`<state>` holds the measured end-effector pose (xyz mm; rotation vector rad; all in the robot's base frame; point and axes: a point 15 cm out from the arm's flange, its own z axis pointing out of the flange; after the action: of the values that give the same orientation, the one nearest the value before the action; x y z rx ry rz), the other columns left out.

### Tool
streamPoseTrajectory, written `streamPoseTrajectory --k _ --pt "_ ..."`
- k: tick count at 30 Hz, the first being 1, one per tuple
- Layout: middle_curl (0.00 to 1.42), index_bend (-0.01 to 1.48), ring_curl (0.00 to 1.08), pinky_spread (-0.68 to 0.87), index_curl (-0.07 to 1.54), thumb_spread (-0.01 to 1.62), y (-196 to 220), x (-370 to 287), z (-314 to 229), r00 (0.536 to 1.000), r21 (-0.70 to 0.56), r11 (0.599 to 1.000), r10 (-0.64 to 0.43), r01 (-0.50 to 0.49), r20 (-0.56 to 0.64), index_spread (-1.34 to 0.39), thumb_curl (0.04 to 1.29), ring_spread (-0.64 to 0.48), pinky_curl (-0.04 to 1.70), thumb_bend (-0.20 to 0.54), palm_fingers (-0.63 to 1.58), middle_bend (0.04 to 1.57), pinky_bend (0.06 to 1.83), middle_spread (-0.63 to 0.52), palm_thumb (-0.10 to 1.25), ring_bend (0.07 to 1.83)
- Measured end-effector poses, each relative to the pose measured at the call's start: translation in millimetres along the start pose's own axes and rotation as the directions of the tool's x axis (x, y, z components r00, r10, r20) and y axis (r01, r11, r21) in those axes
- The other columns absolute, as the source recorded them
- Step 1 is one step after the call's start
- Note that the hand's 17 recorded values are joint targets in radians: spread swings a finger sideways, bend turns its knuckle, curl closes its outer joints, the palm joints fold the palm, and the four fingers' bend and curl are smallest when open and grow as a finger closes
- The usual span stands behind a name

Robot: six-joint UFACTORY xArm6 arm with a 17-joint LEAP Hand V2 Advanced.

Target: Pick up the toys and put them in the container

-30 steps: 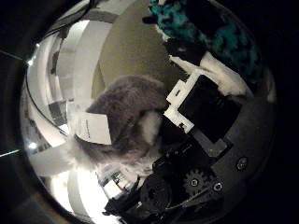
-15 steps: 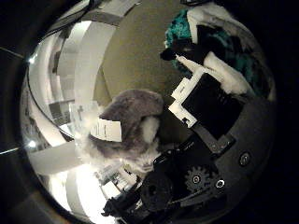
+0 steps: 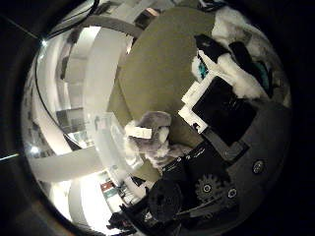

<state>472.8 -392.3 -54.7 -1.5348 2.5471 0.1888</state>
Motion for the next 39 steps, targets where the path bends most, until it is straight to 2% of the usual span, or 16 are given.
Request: streamPoseTrajectory --k 11,20,24,33,39 --pt "0.84 0.98 0.81 -0.16 0.99 0.93 -4.4 -2.3 -47.5 1.000 0.022 1.000 -0.022 0.022 0.010 -0.31 0.71 -0.23 0.76 -0.014 1.08 1.30 1.50 -0.17 1.09 1.36" --pt "0.84 0.97 0.83 -0.17 1.00 0.94 -0.4 -24.0 -122.0 0.998 0.023 0.998 -0.053 0.053 0.030 -0.31 0.72 -0.23 0.82 -0.013 1.08 1.29 1.46 -0.17 1.09 1.35" --pt "0.84 0.96 0.83 -0.17 1.01 0.95 4.9 -46.3 -157.2 0.994 0.020 0.994 -0.105 0.104 0.038 -0.31 0.73 -0.23 0.84 -0.014 1.08 1.29 1.45 -0.17 1.09 1.35" --pt "0.84 0.95 0.84 -0.17 1.02 0.96 49.9 -105.5 -222.8 0.975 0.030 0.976 -0.218 0.217 0.035 -0.32 0.73 -0.24 0.89 -0.014 1.08 1.29 1.42 -0.17 1.09 1.34" --pt "0.84 0.94 0.84 -0.18 1.03 0.96 93.0 -169.1 -247.4 0.945 0.021 0.945 -0.326 0.326 0.036 -0.32 0.73 -0.24 0.90 -0.014 1.09 1.29 1.41 -0.17 1.09 1.34"
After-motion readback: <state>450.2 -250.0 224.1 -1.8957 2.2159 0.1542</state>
